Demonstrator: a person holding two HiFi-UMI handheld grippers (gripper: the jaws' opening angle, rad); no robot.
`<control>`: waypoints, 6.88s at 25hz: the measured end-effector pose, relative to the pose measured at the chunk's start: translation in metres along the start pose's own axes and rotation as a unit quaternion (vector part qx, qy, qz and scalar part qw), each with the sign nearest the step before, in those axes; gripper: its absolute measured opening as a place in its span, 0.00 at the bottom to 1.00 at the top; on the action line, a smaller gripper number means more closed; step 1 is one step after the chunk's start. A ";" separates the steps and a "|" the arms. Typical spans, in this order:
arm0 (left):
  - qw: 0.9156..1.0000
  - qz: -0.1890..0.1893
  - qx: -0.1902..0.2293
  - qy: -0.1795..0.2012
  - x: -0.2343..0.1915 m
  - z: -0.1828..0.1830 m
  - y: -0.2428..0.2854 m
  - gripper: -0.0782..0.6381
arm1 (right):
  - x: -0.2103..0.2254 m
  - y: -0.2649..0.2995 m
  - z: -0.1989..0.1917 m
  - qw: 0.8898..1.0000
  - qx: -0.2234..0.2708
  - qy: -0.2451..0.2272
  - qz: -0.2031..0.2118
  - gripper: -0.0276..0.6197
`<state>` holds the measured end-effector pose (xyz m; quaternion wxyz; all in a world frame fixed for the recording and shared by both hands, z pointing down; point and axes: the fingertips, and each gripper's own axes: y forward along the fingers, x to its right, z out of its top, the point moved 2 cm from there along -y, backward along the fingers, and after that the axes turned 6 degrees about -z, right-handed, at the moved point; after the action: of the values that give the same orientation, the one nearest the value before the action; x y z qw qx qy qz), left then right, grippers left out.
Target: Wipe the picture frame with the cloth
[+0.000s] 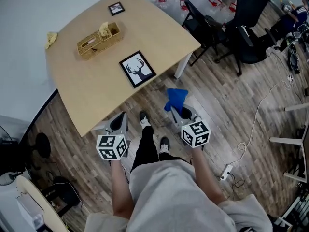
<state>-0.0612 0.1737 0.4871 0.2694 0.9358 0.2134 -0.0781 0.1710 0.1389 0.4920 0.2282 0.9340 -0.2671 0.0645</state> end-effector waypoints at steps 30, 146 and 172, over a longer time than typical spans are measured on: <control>0.958 -0.143 -0.214 0.126 -0.152 0.005 0.210 0.18 | 0.010 0.250 0.073 0.996 -0.071 -0.061 -0.012 0.11; 0.890 -0.177 -0.349 0.234 -0.158 -0.022 0.267 0.18 | 0.028 0.384 -0.011 0.933 -0.298 -0.190 0.064 0.11; 0.892 -0.173 -0.353 0.223 -0.157 -0.022 0.266 0.18 | 0.028 0.340 -0.031 0.930 -0.303 -0.197 0.070 0.11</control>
<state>-0.0843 -0.0738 0.6718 0.5098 0.7199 0.4398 0.1683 0.0156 -0.1159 0.6593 0.4381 0.7933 -0.3782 -0.1889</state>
